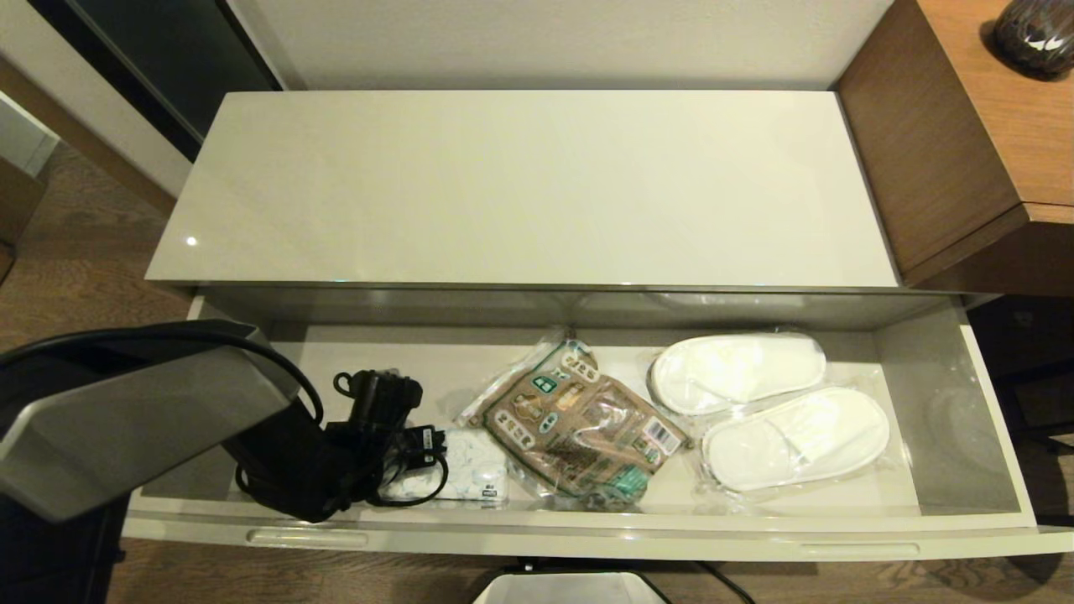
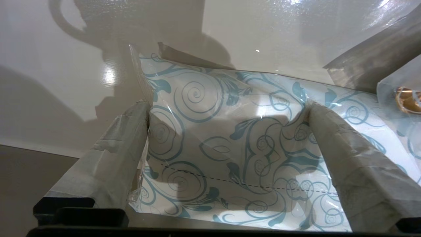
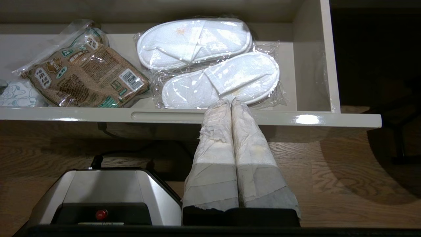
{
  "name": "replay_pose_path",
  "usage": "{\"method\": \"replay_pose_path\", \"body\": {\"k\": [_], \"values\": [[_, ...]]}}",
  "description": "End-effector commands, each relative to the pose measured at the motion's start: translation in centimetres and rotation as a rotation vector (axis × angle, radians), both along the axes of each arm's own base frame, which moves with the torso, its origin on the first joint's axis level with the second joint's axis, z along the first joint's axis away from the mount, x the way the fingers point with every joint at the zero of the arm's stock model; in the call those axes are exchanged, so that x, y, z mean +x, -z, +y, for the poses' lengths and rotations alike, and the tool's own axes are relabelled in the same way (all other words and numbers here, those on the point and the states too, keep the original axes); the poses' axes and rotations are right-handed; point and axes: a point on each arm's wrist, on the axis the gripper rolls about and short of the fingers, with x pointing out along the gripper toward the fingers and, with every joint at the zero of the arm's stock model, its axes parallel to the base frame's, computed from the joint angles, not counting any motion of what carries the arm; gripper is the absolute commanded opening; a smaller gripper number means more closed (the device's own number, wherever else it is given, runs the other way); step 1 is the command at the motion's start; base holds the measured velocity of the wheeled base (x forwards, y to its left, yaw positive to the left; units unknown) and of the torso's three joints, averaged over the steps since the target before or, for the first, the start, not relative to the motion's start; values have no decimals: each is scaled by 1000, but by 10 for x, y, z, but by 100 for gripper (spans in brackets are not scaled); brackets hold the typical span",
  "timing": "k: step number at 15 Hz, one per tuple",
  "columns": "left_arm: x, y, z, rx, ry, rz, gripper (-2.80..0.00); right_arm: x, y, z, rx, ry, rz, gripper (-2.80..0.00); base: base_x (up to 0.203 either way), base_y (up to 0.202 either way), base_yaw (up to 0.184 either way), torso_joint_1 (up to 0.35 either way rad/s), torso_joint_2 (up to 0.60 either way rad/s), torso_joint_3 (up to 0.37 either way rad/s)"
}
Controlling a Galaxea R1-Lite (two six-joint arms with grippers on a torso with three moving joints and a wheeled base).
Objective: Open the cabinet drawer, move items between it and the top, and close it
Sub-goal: Take out the tissue from the drawer
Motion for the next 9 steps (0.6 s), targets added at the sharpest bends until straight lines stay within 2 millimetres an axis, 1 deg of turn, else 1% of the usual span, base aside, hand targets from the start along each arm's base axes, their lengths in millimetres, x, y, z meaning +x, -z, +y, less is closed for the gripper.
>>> {"method": "replay_pose_path", "body": {"k": [1,9], "values": [[0,6,0,3,-4,12,0,0,0,0,0,0,3,-280,0,0,0,0,0,0],[6,10,-1,-4,-7,12,0,0,0,0,0,0,3,-280,0,0,0,0,0,0]]}}
